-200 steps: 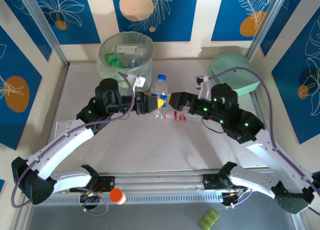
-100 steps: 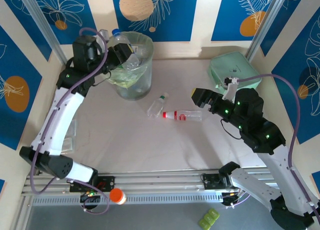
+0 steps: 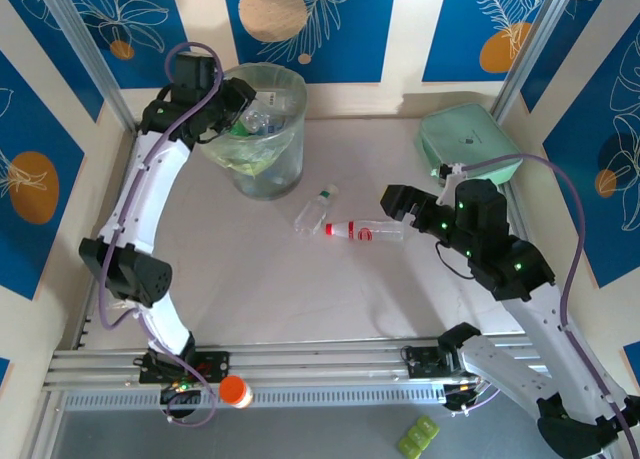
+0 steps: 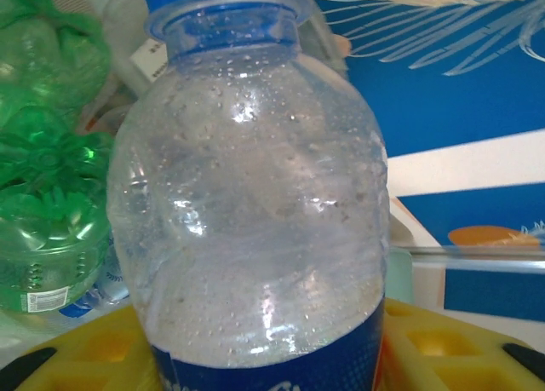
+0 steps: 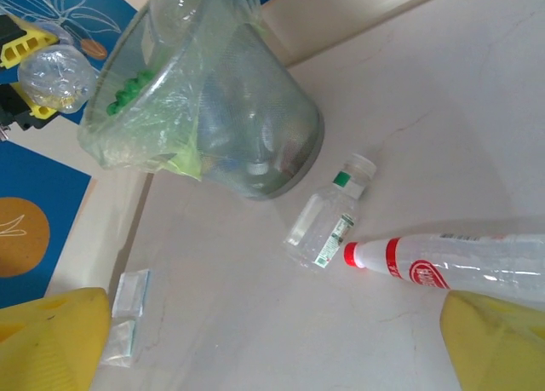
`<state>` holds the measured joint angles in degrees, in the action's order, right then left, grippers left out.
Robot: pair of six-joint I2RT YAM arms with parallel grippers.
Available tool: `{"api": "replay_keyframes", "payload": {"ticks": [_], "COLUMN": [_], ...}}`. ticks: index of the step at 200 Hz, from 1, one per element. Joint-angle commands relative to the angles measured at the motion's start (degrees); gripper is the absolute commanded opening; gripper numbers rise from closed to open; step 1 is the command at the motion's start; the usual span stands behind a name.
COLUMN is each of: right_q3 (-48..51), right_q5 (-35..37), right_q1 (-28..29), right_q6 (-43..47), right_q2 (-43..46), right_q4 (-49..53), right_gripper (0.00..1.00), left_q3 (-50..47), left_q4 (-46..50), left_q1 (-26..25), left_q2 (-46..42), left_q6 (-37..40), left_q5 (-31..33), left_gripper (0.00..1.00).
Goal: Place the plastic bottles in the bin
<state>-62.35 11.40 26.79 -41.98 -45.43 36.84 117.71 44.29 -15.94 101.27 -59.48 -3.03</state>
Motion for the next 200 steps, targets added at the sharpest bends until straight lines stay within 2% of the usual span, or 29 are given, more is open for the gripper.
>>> {"api": "replay_keyframes", "payload": {"ticks": [1, 46, 99, 124, 158, 178, 200], "right_q3": [1.20, 2.66, 3.81, 3.40, 2.01, 1.97, 2.30], "right_q5": [-0.58, -0.05, -3.26, -3.97, -3.62, -3.64, -3.75], "right_q1": [-0.68, -3.03, -5.65, -5.87, -6.22, -6.57, -6.75], "right_q6": [-0.01, 0.23, -0.63, -0.66, -0.13, -0.04, -0.37], "right_q2": [0.85, 1.22, 1.26, 1.30, 1.74, 2.21, 2.69], "right_q4": [-1.16, -0.37, -1.15, -0.92, 0.51, 0.78, 0.86], "right_gripper": [0.99, 1.00, 1.00, 1.00, 1.00, 1.00, 1.00], "left_q3": [2.81, 4.41, 4.07, 3.74, 0.68, 0.37, -0.72], "left_q4": [0.46, -1.37, -2.98, -3.34, -4.18, -3.21, -1.64], "left_q1": [0.95, 2.67, 0.85, -0.35, -0.80, -0.75, -0.69], "left_q2": [1.27, 6.09, 7.90, 8.39, 6.38, 4.74, 1.56], "left_q6": [-4.25, -8.45, -8.44, -7.55, -6.76, -5.54, -3.57], "left_q5": [2.32, 0.49, 0.48, 0.25, 1.67, 2.27, 4.39], "left_gripper": [0.35, 0.36, 0.42, 0.51, 0.76, 0.80, 0.81]}}
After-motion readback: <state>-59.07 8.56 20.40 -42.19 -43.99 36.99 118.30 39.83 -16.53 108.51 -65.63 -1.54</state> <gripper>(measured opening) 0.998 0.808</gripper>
